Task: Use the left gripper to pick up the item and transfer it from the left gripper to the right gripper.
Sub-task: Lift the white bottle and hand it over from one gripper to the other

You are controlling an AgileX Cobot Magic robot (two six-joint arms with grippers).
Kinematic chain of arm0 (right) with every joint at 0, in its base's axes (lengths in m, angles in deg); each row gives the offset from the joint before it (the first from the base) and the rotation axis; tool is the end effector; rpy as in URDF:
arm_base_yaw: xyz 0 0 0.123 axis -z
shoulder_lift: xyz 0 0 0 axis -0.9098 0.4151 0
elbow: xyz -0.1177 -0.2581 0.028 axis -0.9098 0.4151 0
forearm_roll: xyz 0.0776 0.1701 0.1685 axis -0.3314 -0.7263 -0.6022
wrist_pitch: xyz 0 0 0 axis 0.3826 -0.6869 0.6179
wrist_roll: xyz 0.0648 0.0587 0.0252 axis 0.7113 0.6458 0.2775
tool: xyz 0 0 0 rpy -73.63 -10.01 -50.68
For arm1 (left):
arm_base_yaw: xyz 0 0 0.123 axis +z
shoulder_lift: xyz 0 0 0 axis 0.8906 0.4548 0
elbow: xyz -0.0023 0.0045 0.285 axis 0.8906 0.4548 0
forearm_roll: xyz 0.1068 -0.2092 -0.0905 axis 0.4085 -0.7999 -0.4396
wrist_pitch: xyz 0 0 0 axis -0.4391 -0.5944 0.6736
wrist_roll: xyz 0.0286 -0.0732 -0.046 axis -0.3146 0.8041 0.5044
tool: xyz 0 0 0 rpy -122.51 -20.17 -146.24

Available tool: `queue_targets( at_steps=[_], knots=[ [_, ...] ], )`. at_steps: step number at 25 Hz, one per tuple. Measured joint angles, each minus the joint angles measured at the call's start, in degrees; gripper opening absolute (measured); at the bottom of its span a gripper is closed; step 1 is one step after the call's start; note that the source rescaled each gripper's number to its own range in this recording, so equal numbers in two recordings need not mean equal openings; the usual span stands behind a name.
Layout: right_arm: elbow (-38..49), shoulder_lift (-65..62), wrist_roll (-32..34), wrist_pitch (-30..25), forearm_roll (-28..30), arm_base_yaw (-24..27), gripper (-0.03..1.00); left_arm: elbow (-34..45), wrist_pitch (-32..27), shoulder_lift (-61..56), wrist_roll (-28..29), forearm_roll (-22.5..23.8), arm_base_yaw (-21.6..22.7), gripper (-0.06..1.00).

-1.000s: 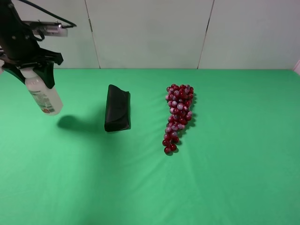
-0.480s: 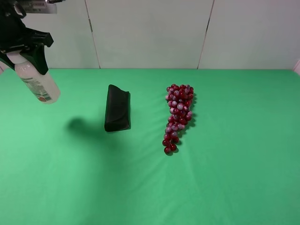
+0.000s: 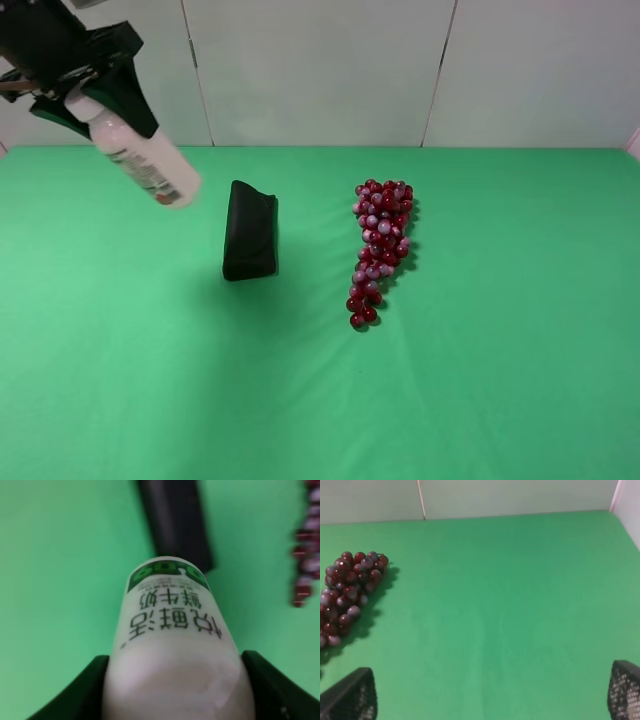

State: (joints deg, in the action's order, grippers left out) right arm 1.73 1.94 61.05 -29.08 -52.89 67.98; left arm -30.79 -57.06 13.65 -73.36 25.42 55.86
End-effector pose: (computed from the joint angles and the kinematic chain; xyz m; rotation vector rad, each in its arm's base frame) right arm -0.0027 0.0030 0.2782 0.0547 2.0066 0.0245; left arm 0.3352 -0.0740 0.3035 0.2660 2.7664 -0.5328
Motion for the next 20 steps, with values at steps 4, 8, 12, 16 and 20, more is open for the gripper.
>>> queue_targets(
  at_steps=[4,8,12,16,20],
  knots=[
    [0.00,0.00,0.00,0.00,0.00,0.00,1.00,0.00,0.05,0.00,-2.69,-5.99,0.00,0.02],
    [0.00,0.00,0.00,0.00,0.00,0.00,1.00,0.00,0.05,-0.02,-5.09,-10.99,0.00,0.02],
    [0.00,0.00,0.00,0.00,0.00,0.00,1.00,0.00,0.06,-0.02,-7.31,-15.14,0.00,0.02],
    [0.00,0.00,0.00,0.00,0.00,0.00,1.00,0.00,0.06,0.25,-9.45,-19.68,0.00,0.02],
    [0.00,0.00,0.00,0.00,0.00,0.00,1.00,0.66,0.06,1.83,-12.15,-25.33,0.00,0.02]
  ],
)
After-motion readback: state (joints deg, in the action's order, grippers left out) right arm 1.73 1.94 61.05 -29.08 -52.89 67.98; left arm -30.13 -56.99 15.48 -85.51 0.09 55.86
